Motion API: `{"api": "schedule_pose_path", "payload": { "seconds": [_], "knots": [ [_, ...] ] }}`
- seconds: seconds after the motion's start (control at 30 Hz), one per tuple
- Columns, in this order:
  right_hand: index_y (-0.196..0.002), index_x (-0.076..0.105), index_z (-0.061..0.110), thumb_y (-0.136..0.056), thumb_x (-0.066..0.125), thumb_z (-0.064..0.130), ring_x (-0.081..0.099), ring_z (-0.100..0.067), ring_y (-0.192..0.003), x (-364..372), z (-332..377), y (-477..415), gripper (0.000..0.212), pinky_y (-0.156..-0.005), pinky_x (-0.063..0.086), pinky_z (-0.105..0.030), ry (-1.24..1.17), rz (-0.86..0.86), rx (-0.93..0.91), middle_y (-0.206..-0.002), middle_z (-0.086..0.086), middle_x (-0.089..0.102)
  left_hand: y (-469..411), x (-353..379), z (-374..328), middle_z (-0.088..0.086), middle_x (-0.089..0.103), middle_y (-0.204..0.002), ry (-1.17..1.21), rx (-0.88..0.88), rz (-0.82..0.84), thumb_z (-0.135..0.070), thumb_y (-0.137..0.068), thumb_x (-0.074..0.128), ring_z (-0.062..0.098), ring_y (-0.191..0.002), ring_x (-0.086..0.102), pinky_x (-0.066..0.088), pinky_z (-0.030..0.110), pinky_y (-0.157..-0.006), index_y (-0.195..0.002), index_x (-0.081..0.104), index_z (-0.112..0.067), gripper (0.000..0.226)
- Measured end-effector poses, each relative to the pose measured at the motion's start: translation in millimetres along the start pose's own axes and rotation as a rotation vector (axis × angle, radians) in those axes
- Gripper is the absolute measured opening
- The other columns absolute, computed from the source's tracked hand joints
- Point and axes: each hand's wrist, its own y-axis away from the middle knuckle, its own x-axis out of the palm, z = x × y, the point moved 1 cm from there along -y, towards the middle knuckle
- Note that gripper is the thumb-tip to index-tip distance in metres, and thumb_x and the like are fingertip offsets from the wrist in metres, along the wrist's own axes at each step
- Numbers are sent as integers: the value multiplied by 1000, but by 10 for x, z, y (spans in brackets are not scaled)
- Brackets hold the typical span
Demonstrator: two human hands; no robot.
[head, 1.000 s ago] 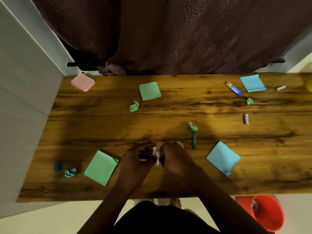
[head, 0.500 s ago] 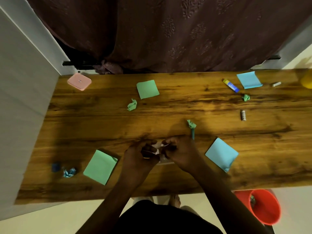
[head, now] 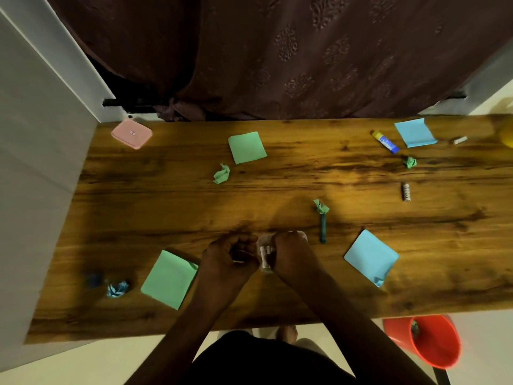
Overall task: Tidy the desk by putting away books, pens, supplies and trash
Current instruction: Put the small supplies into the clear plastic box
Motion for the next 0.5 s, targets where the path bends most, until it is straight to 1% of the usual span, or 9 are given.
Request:
{"api": "schedule_pose_path", "payload": {
  "seconds": [0.07, 0.1, 0.17, 0.2, 0.23, 0.3, 0.37, 0.43, 0.5],
  "knots": [
    [-95, 74, 26, -82, 28, 49, 68, -13, -82, -24, 22, -4, 53, -78, 46, -28, -18, -11, -36, -87, 3, 72, -36, 10, 5, -7, 77, -84, -4, 1, 13, -3, -76, 81, 5, -78, 73, 56, 17, -71, -95, 75, -21, 27],
    [-90, 74, 22, -82, 25, 48, 68, -16, -77, -48, 44, 11, 56, -72, 46, -29, -44, -36, -71, -82, 1, 72, -63, 16, 1, -7, 77, -84, -5, 0, 16, -3, -75, 82, 5, -78, 73, 57, 18, -72, -95, 75, -23, 28],
    [-71, 69, 12, -85, 40, 38, 65, -18, -60, -112, 65, 65, 42, -54, 38, -22, -115, -117, -127, -67, -4, 68, -111, 29, -24, -9, 77, -84, 4, -3, 20, -3, -74, 83, 4, -79, 73, 58, 20, -74, -93, 74, -26, 31],
    [-67, 67, 8, -86, 52, 31, 64, -17, -57, -139, 37, 83, 33, -51, 36, -19, -158, -142, -102, -65, -5, 67, -137, 43, -51, -9, 77, -84, 10, 0, 25, -2, -74, 83, 4, -79, 73, 58, 20, -73, -92, 73, -27, 32],
    [-68, 67, 7, -86, 61, 26, 65, -16, -59, -158, -3, 88, 27, -50, 41, -20, -177, -120, -41, -68, -5, 69, -169, 60, -77, -9, 76, -84, 13, 5, 33, -2, -74, 83, 4, -79, 73, 59, 21, -74, -92, 72, -28, 33],
    [-70, 68, 12, -86, 72, 26, 63, -9, -60, -242, -38, 129, 22, -54, 49, -24, -201, -49, 6, -70, 3, 69, -225, 86, -141, -7, 76, -85, 33, 9, 63, -1, -76, 82, 6, -81, 73, 60, 24, -73, -93, 71, -29, 34],
    [-68, 69, 13, -87, 74, 25, 63, -7, -58, -427, -86, 197, 24, -53, 48, -25, -255, -100, 10, -67, 5, 69, -286, 131, -230, -4, 76, -87, 51, 27, 102, 2, -79, 79, 10, -81, 74, 62, 27, -72, -97, 73, -26, 34],
    [-78, 77, 12, -88, 74, 22, 69, -8, -62, -683, -160, 297, 14, -60, 56, -30, -388, -138, 41, -72, 0, 74, -354, 218, -321, -4, 77, -87, 36, 60, 128, 3, -80, 78, 10, -81, 74, 61, 27, -73, -100, 74, -21, 32],
    [-83, 79, 14, -84, 75, 18, 72, -7, -63, -889, -297, 394, 6, -66, 61, -33, -512, -193, 95, -72, 0, 76, -409, 313, -400, -7, 77, -87, -10, 105, 134, -1, -80, 79, 6, -81, 74, 62, 28, -75, -100, 74, -21, 29]
  ]
}}
